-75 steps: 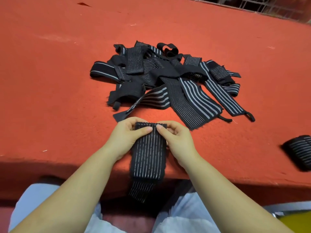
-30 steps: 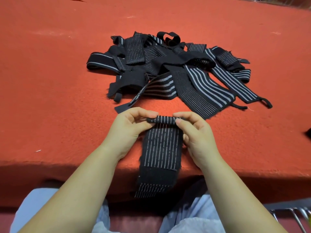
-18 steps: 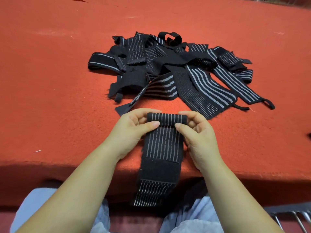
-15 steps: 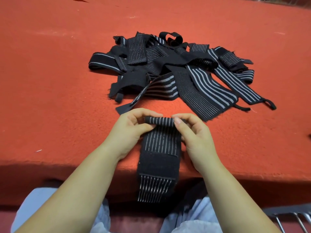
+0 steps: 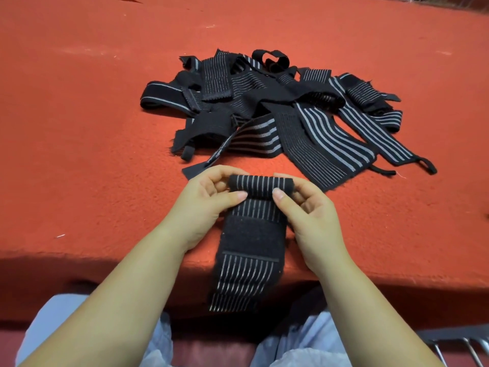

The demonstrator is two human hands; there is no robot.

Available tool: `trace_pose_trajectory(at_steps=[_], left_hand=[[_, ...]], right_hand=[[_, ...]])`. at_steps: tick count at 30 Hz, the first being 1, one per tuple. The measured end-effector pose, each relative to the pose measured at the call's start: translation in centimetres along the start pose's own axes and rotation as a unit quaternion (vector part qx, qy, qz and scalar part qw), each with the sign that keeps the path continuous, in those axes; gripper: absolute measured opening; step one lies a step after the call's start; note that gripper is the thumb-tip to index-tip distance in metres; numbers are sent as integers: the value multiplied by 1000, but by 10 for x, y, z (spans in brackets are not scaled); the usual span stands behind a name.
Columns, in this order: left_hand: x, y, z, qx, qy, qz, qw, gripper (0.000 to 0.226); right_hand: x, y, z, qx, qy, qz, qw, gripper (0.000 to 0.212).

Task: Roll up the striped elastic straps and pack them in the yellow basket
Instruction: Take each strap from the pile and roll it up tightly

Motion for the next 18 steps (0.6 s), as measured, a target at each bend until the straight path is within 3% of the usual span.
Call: trace_pose_trajectory(at_steps=[5,8,12,15,18], left_hand=[[-2,1,0,-11,-21,2,1000,45],[-3,-1,0,-1,-17,0,1000,42],[0,-8,1,35,1,-16,999,39],[2,-8,2,30,5,-5,1000,27],[2,-2,3,14,-9,-4,1000,30]], right_hand=[[1,-7,-1,13,4,-32,999,35],[2,-5,-1,9,3,6,1000,21],[-1,3,1,0,-1,51,999,28],[-4,4,3,16,-4,34,999,30],[-1,0,2,16,-1,11,1000,24]])
Point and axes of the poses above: each hand's wrist, its own z-axis towards the middle knuckle, its own y-axis out of the back of the hand, x = y × z, the point moved 7 cm from there along z, towards the middle knuckle, and after that the axes turned 3 degrees about z, right-handed, at the moved point
